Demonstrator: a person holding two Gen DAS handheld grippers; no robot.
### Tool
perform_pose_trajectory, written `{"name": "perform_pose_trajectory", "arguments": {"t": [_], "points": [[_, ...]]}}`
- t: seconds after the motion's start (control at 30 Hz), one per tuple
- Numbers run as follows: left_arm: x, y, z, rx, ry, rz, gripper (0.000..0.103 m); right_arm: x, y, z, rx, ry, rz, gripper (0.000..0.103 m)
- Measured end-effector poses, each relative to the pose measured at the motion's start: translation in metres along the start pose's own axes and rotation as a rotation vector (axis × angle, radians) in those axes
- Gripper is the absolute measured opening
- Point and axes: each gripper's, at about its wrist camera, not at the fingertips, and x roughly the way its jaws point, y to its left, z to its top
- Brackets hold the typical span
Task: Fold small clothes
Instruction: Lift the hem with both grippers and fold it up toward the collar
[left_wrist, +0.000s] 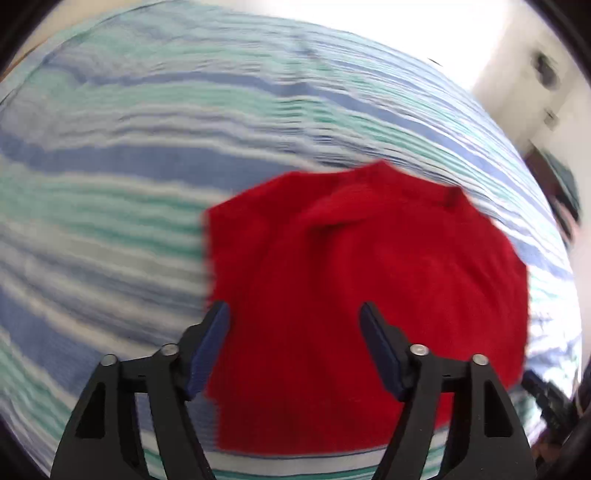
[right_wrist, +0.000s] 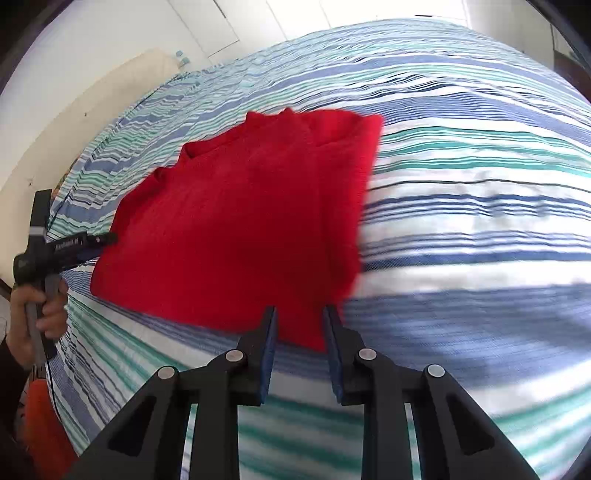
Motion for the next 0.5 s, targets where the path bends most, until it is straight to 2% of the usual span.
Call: {"name": "perform_pose_trajectory", "arguments": {"t": [0.03, 0.1, 0.17, 0.23, 0.33, 0.37, 0.4, 0.47, 0.5], "points": [[0.006, -0.011, 0.006, 0.06, 0.015, -0.003, 0.08, -0.007, 0.0, -0.001, 0.0, -0.019, 0.009, 0.026], [0.023, -0.029, 0.023, 0.158, 0.026, 0.048, 0.08, -0.017, 0.001, -0.005, 0.005, -0.052, 0.021, 0.027], [0.049, -0.031, 0.049, 0.154, 0.04, 0.15, 0.08, -0.019, 0.001, -0.011, 0.016, -0.059, 0.03, 0.027], [0.064, -0.011, 0.073, 0.045, 0.043, 0.188, 0.078, -0.02, 0.002, -0.022, 0.028, -0.057, 0.039, 0.027], [0.063, 0.043, 0.092, -0.212, 0.027, 0.236, 0.076, -0.024, 0.004, -0.044, 0.055, -0.042, 0.036, 0.027], [0.056, 0.061, 0.09, -0.289, 0.025, 0.229, 0.076, -0.026, 0.004, -0.051, 0.062, -0.046, 0.035, 0.027], [0.046, 0.076, 0.083, -0.336, 0.015, 0.192, 0.076, -0.029, 0.004, -0.058, 0.069, -0.054, 0.035, 0.027], [0.023, 0.09, 0.059, -0.331, -0.018, 0.163, 0.077, -0.036, 0.001, -0.069, 0.084, -0.067, 0.035, 0.027], [0.011, 0.092, 0.042, -0.301, -0.041, 0.18, 0.079, -0.039, -0.001, -0.072, 0.095, -0.07, 0.036, 0.027]]}}
